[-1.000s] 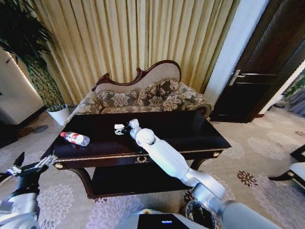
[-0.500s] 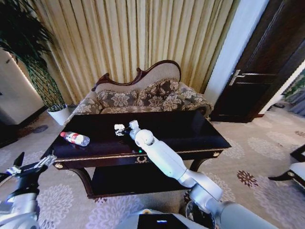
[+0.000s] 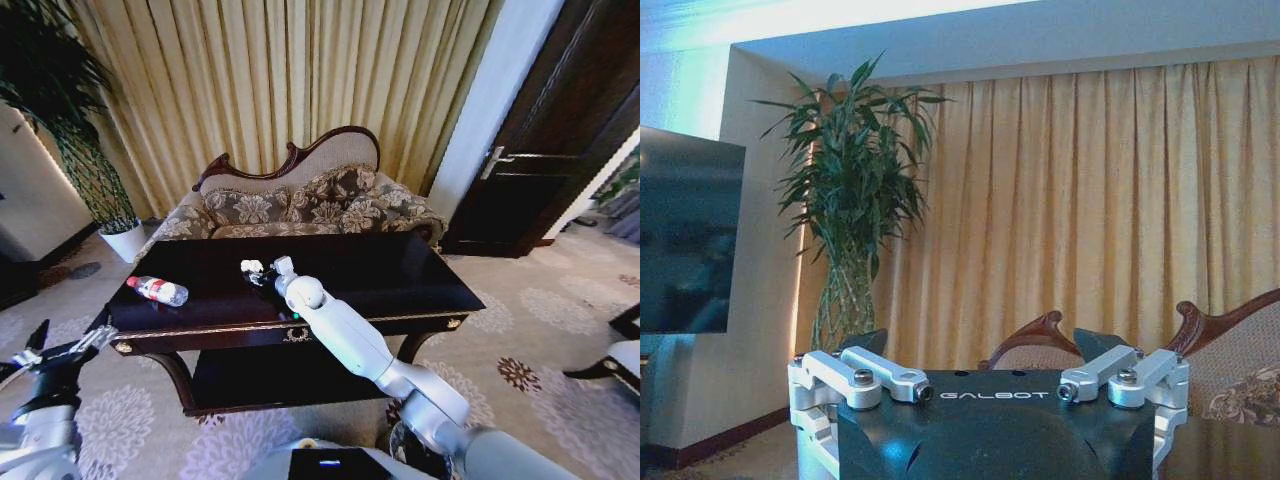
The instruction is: Move to the front of the table and place the trash on the table into the trash bin.
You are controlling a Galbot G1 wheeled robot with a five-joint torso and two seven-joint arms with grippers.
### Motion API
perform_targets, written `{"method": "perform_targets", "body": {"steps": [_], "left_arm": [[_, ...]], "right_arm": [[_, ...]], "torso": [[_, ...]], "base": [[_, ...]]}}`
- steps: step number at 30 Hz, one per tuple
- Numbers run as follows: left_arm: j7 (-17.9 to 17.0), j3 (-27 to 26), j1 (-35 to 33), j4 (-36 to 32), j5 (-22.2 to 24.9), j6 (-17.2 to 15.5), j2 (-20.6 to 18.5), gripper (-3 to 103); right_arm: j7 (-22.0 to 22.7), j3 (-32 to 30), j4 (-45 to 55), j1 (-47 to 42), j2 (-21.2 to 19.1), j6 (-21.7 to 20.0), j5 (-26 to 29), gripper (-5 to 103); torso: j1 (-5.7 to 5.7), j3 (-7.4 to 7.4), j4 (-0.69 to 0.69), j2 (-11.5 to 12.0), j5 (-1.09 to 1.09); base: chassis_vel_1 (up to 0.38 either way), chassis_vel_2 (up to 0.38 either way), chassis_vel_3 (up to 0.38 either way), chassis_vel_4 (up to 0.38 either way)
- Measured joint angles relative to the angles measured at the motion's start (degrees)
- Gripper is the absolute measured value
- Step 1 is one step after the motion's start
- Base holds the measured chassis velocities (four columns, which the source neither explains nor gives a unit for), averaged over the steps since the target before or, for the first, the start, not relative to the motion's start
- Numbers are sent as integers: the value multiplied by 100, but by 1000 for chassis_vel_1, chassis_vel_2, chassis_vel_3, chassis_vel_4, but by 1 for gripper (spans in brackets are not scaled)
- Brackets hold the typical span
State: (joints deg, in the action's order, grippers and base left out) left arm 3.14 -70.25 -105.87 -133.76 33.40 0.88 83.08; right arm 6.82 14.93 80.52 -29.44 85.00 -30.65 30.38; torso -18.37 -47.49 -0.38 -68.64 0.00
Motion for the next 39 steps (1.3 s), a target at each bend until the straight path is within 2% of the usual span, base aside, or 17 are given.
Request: {"method": "perform_targets", "body": {"steps": [2,3,5,6,8,10,11,19,21,25,27,28,30,31,33,34,39], "left_arm": [[0,0,-2,-8,2,0,-13,100],[0,0,-2,-8,2,0,-13,100],[0,14,-21,-22,2,1,-10,100],[0,14,-21,-22,2,1,-10,100],[0,25,-39,-30,2,6,-10,100],[0,25,-40,-30,2,6,-10,100],[0,22,-51,-34,10,10,-32,100],[-16,5,-26,-35,79,13,-97,100],[-42,-9,26,-35,172,6,-152,100],[-57,-10,69,-27,217,-10,-216,100],[-71,-8,103,11,273,-22,-293,100],[-71,-8,103,11,273,-22,-293,100],[-72,9,144,69,318,-29,-359,100],[-72,9,144,69,318,-29,-359,100],[-74,44,180,149,351,-31,-434,100],[-74,44,180,149,351,-31,-434,100],[-69,136,262,298,424,-32,-599,100]], "right_arm": [[0,-35,70,-56,-27,-1,3,33],[0,-35,70,-56,-27,-1,3,33],[0,-78,139,-136,-42,-2,6,22],[0,-78,139,-136,-42,-2,6,22],[0,-107,200,-201,-56,-4,12,12],[0,-112,207,-208,-58,-5,13,12],[0,-155,247,-239,-65,-10,28,3],[-1,-487,589,-341,-78,-26,118,0],[-2,-902,1000,-514,-146,57,29,0],[-1,-1264,1261,-661,-312,195,-274,0],[-1,-1714,1474,-881,-623,345,-620,0],[-1,-1714,1474,-881,-623,345,-620,0],[-1,-2202,1661,-1161,-971,412,-715,0],[-1,-2202,1661,-1161,-971,412,-715,0],[0,-2618,1820,-1488,-1306,523,-715,0],[0,-2618,1820,-1488,-1306,523,-715,0],[-1,-3246,2159,-2126,-1830,860,-515,0]], "torso": [[0,0,0,0,0],[0,0,0,0,0],[0,0,0,0,0],[0,0,0,0,0],[0,0,0,0,0],[0,0,1,0,0],[0,0,1,0,0],[0,0,2,0,0],[0,0,2,0,1],[0,0,0,0,0],[0,0,1,0,0],[0,0,1,0,0],[0,0,-1,0,0],[0,0,-1,0,0],[0,0,-2,0,2],[0,0,-2,0,2],[0,0,-1,0,1]], "base": [[0,0,0,0],[0,0,0,0],[0,0,0,0],[0,0,0,0],[0,0,0,0],[0,0,0,0],[0,0,0,0],[0,0,0,0],[0,0,0,0],[0,0,0,0],[0,0,0,0],[0,0,0,0],[0,0,0,0],[0,0,0,0],[0,0,0,0],[0,0,0,0],[0,0,0,0]]}}
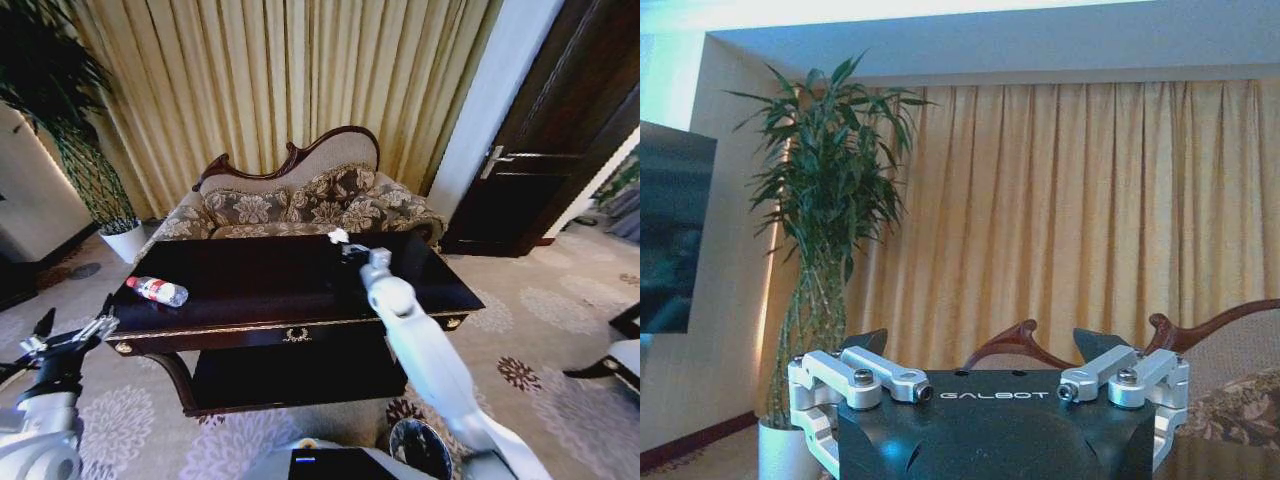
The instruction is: Move to the front of the table and place the trash on the table into the trash bin.
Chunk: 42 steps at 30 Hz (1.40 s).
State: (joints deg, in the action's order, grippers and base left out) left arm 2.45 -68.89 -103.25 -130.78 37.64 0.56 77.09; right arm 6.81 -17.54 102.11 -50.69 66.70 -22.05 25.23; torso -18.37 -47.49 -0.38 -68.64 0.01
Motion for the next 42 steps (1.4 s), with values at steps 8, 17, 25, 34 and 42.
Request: {"method": "perform_targets", "body": {"steps": [8,17,25,34,42], "left_arm": [[25,122,52,180,3,14,-54,100],[38,135,77,232,1,36,-148,100],[41,144,31,158,-5,31,-111,100],[43,147,25,96,-16,26,-100,100],[45,190,42,91,-34,16,-95,100]], "right_arm": [[0,-411,179,-343,-146,251,149,0],[-1,-612,417,-696,-235,377,194,0],[0,-616,465,-910,-173,463,150,0],[0,-607,485,-993,-108,495,74,0],[-1,-614,474,-1065,-101,523,48,0]], "torso": [[0,0,2,0,-1],[-1,0,1,1,-1],[-1,0,2,0,-1],[2,0,1,-1,-1],[0,0,1,0,-1]], "base": [[0,0,0,0],[13,-13,-14,12],[98,-104,-108,98],[136,-135,-126,132],[97,-101,-93,95]]}}
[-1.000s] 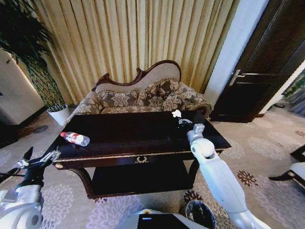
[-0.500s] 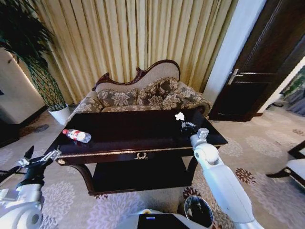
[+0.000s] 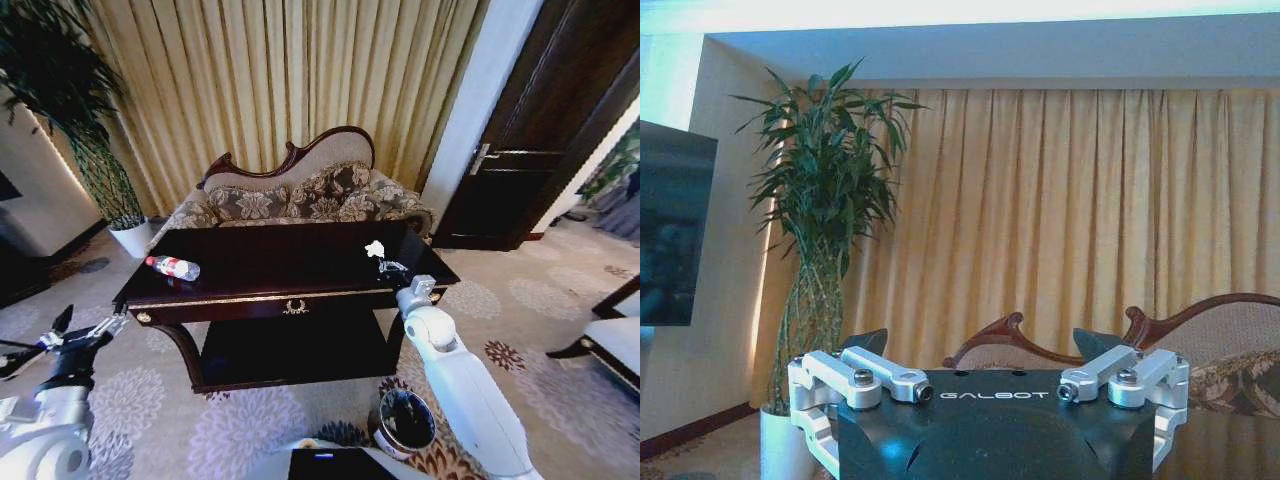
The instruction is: Move to the front of the table and place the trash on the table into the trash bin.
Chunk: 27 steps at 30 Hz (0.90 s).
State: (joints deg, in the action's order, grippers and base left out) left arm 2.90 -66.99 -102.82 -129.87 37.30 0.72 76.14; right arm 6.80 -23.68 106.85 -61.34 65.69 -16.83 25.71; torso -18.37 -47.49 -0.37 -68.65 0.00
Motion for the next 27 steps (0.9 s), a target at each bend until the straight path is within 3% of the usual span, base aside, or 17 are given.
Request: {"method": "perform_targets", "body": {"steps": [27], "left_arm": [[1,97,41,38,-36,-11,28,100]], "right_arm": [[0,-18,-109,-96,30,64,-58,0]], "torso": [[0,0,-1,1,0]], "base": [[142,-142,-140,147]]}}
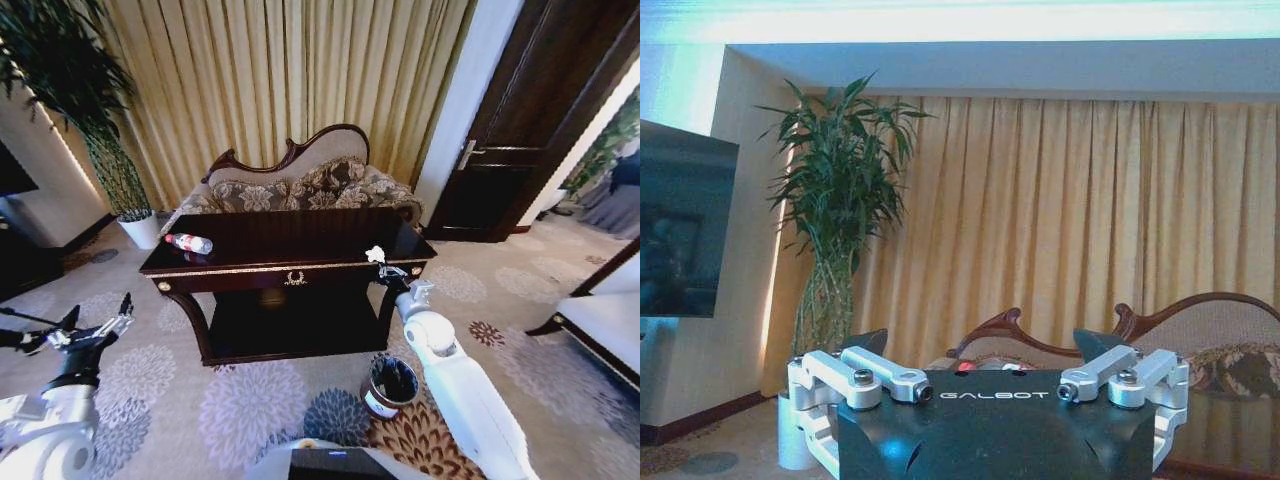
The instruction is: Move to the front of the table and place the trash on the table into the trash bin.
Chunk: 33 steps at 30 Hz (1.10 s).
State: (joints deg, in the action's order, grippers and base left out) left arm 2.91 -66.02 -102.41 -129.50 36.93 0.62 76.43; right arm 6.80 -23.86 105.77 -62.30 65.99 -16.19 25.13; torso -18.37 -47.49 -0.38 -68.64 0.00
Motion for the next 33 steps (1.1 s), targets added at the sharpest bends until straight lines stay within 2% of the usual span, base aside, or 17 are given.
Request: {"method": "perform_targets", "body": {"steps": [9,19,27,33], "left_arm": [[-1,59,26,23,-27,0,14,100],[-4,68,100,48,24,9,24,100],[-8,-3,83,60,145,49,-22,100],[4,-22,55,117,195,152,-29,100]], "right_arm": [[0,67,-259,-25,143,111,-187,0],[0,-21,-1428,-539,109,-6,-465,0],[-1,-181,-2675,-560,95,-83,-959,0],[-1,-176,-3751,-236,205,-9,-1670,0]], "torso": [[3,2,0,-2,0],[-3,-2,-1,2,1],[1,1,-1,0,1],[0,0,0,0,0]], "base": [[119,-112,-116,123],[0,0,0,0],[0,0,0,0],[0,0,0,0]]}}
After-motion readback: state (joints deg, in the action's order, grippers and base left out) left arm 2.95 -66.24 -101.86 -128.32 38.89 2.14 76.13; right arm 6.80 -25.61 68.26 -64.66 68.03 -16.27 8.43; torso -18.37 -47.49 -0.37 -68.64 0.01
